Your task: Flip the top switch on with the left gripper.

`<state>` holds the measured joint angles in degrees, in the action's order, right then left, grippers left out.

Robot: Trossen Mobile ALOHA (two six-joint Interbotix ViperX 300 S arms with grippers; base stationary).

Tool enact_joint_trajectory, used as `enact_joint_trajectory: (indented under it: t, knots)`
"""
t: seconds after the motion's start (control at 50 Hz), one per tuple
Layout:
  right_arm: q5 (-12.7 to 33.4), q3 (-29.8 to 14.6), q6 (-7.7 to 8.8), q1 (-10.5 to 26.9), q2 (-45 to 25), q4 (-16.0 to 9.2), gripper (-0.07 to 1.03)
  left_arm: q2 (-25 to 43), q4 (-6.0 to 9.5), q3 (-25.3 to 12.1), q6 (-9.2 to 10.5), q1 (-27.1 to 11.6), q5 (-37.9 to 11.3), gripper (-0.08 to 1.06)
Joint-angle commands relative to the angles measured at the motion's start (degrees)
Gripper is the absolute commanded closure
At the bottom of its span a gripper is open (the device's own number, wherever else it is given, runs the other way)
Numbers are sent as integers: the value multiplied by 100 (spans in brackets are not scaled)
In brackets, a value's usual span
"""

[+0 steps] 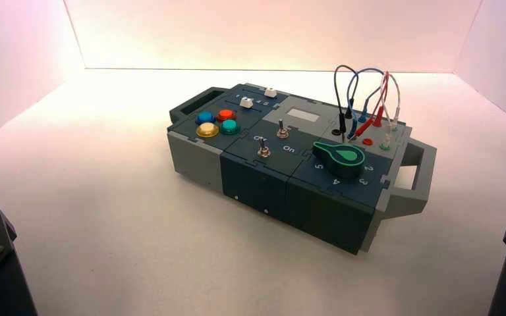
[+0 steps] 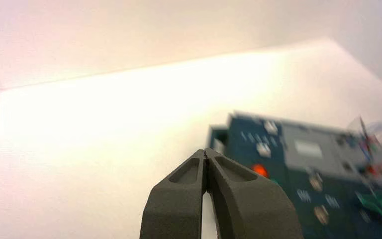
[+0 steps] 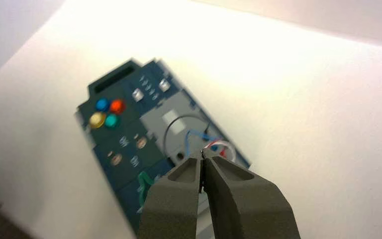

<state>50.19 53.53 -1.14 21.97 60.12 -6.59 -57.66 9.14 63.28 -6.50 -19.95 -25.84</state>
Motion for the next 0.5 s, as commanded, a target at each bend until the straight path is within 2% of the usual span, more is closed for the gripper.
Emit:
enact_joint_trajectory:
  t: [0.02, 0.14, 0.24, 0.38, 0.5]
  knots:
    - [501, -580, 18, 26, -483, -264, 99, 325, -9, -343, -18, -211, -264, 101]
    - [879, -773, 18, 35, -756, -492, 99, 562, -9, -633, -44, -413, -554, 101]
    - [1169, -844, 9, 35, -940, -633, 99, 694, -9, -861, -149, -457, -782, 101]
    - [1468, -791, -35, 35, -1178, -650, 99, 791, -9, -1046, -308, -466, -1002, 101]
    - [1644, -686, -35, 9, -1318, -650, 99, 817, 0, -1099, -343, -501, -1055, 101]
